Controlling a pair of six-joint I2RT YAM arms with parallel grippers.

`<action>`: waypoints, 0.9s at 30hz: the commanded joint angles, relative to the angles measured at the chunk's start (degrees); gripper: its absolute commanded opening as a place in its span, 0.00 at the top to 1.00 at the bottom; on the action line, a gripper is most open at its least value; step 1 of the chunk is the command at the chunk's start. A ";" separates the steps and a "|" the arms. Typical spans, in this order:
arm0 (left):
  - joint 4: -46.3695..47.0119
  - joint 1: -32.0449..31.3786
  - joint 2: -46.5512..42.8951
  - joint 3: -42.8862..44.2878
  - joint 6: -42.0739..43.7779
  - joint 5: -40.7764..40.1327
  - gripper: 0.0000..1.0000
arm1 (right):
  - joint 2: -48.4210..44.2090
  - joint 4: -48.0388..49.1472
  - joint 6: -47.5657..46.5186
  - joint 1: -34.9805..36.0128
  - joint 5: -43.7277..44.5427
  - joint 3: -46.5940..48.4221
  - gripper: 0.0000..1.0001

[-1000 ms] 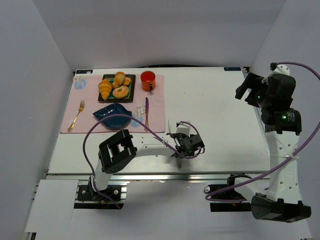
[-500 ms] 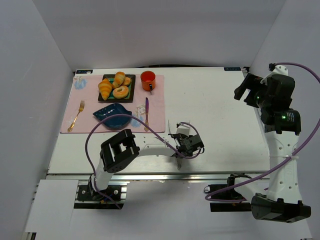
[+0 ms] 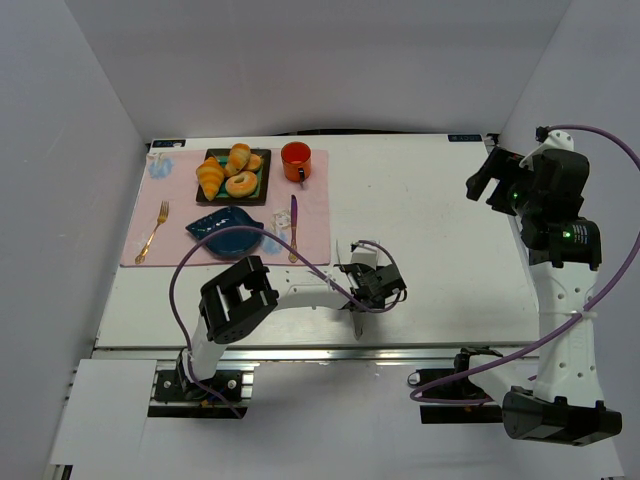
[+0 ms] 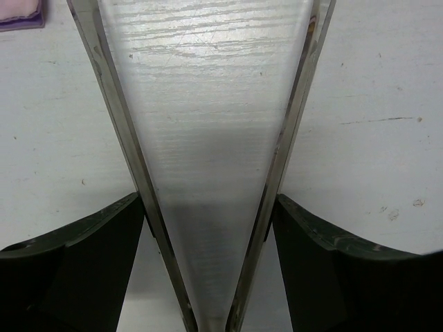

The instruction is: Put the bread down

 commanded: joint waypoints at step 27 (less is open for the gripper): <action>-13.05 0.66 -10.59 9.42 2.47 -5.98 0.41 | -0.75 2.71 1.49 -0.38 6.19 -0.40 0.11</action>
